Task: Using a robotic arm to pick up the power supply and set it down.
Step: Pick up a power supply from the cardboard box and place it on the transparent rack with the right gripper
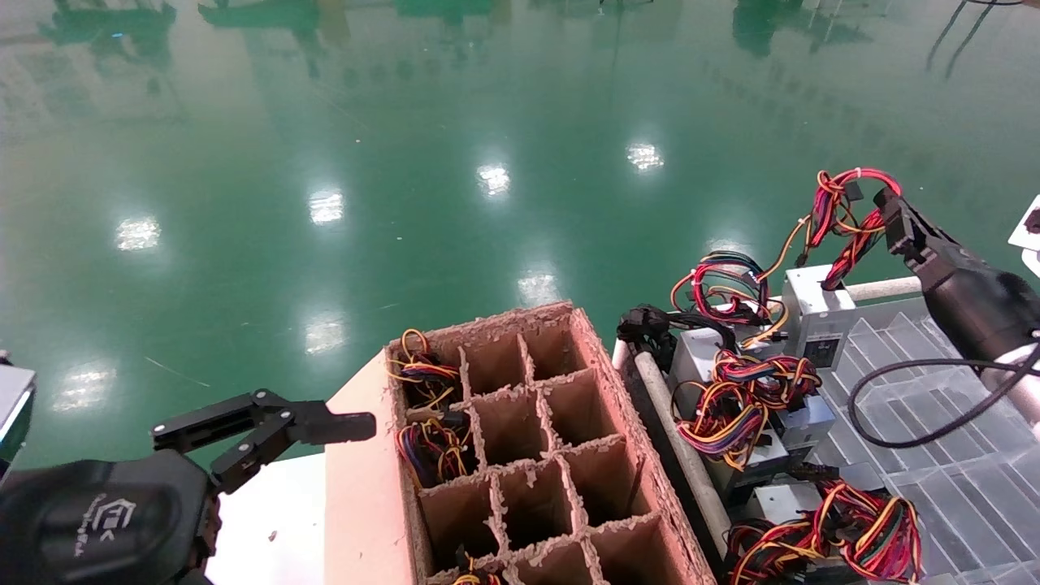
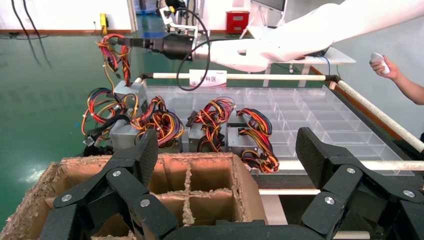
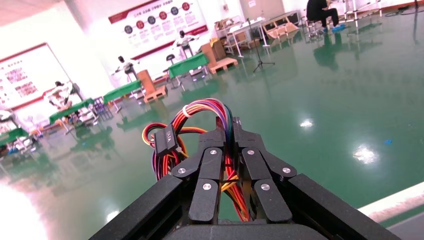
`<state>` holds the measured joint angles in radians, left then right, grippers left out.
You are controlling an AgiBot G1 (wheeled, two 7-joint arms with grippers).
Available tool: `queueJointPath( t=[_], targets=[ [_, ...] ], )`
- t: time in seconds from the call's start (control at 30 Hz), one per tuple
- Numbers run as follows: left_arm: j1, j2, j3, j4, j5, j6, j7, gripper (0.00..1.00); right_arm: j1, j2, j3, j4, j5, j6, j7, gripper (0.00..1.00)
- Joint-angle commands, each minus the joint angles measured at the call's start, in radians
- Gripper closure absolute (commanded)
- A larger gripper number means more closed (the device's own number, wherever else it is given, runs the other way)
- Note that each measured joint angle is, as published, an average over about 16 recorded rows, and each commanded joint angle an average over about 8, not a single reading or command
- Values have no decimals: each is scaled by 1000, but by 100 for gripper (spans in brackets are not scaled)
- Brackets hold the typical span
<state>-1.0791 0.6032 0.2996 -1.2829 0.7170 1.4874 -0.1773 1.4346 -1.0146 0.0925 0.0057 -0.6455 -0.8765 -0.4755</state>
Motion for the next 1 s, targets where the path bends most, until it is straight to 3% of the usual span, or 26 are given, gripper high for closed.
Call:
queueJointPath(
  t=[0.03, 0.57, 1.0],
  targets=[
    [0, 0, 0, 0, 0, 0, 0, 0, 0, -14, 11, 2, 16, 9, -12, 100],
    [0, 0, 1, 0, -1, 0, 0, 0, -18, -88, 59, -9, 84, 46, -92, 100],
    [0, -1, 2, 0, -1, -1, 1, 0, -83, -97, 119, 1, 171, 7, -146, 100]
  ],
)
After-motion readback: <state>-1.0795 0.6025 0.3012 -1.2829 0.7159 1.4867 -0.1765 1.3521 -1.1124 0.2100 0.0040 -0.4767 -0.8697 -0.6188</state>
